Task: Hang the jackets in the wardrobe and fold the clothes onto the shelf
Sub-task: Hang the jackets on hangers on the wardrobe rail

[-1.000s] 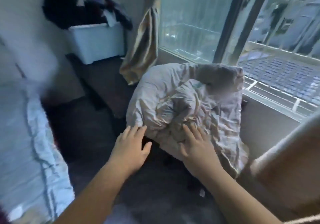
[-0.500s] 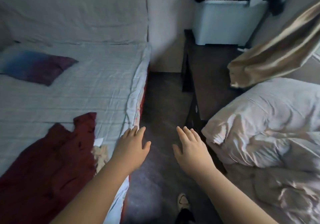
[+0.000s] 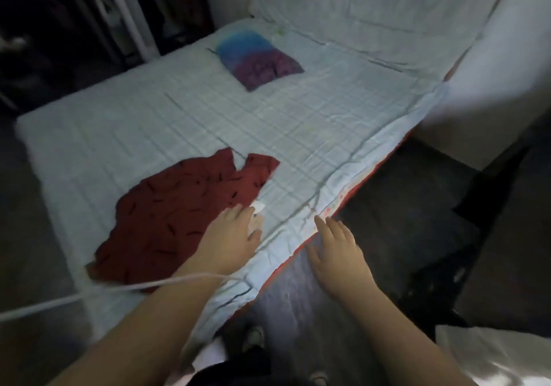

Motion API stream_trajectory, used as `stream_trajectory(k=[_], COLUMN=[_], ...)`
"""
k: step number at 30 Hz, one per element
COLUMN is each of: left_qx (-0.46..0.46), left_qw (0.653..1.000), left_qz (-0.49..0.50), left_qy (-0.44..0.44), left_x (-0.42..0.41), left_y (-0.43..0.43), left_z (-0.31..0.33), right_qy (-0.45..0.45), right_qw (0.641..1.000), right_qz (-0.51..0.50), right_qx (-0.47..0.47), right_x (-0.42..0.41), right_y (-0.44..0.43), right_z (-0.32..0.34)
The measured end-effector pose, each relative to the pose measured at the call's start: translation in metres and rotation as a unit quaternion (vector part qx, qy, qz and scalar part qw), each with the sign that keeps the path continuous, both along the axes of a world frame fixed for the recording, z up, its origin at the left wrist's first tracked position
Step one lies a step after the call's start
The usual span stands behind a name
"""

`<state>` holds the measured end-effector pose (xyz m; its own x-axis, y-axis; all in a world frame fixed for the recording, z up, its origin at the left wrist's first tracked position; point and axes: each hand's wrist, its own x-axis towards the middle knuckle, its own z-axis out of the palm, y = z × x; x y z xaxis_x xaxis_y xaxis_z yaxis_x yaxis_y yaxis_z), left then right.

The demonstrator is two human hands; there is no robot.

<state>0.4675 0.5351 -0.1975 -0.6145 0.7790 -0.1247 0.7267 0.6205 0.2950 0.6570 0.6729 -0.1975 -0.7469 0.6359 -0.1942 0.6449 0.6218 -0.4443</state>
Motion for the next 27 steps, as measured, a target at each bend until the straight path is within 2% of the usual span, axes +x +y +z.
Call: stream_trajectory(k=[7, 16, 22, 27], left_qx=[-0.022, -0.052, -0.101, -0.121], left_qw=[0.985, 0.958, 0.923, 0.901], left_qz=[0.155, 0.222, 0.268, 0.302], left_qy=[-0.067, -0.174, -0.256, -0.289], left_x=[-0.061, -0.156, -0.185, -0.186], left_y=[-0.064, -0.112, -0.141, -0.152], left_z=[-0.045, -0.132, -0.19, -0.24], right_qy=[-0.011, -0.086, -0.171, -0.183], right_qw=[0.99, 0.968, 0.931, 0.89], right_qz=[0.142, 0.236, 0.321, 0.414], right_qx=[-0.002, 0.011, -0.017, -0.045], right_x=[-0.108, -0.24, -0.284, -0.317], right_y=[-0.016, -0.023, -0.029, -0.041], right_z=[-0.021, -0.086, -0.151, -0.213])
